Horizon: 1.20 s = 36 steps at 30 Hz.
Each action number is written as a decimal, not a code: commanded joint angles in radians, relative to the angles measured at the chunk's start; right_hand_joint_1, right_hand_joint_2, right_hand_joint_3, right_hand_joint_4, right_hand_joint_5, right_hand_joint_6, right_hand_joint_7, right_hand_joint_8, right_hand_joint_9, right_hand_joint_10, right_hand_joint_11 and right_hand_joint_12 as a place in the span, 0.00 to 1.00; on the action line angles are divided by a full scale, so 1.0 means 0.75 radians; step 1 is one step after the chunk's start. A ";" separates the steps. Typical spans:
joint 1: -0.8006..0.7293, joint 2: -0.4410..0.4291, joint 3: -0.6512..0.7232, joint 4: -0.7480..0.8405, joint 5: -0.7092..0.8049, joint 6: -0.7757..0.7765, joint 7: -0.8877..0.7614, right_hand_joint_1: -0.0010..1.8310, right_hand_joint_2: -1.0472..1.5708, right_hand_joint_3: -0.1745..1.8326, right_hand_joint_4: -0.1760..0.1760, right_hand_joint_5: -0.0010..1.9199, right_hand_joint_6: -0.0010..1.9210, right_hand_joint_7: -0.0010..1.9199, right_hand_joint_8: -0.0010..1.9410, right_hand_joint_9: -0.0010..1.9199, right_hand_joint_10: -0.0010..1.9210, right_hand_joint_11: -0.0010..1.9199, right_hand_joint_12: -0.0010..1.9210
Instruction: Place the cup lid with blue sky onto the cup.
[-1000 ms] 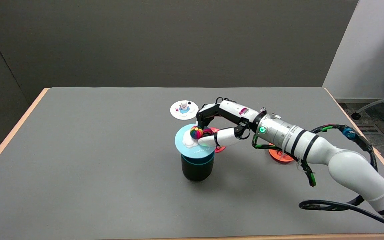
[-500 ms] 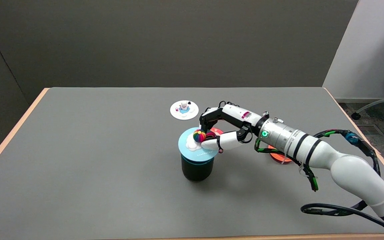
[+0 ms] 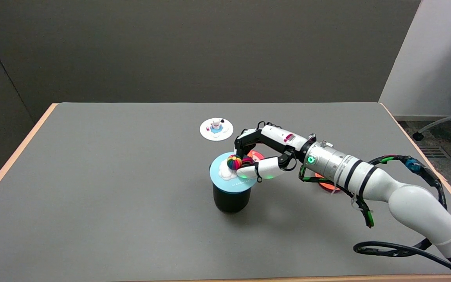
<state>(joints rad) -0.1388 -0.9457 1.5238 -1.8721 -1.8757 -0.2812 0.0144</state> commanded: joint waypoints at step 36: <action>0.005 -0.061 -0.018 0.024 -0.034 -0.004 -0.017 0.54 0.83 0.20 0.64 0.40 0.68 0.22 0.65 0.23 0.50 0.21 0.34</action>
<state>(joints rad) -0.1369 -0.9872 1.5103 -1.8627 -1.8987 -0.2817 0.0025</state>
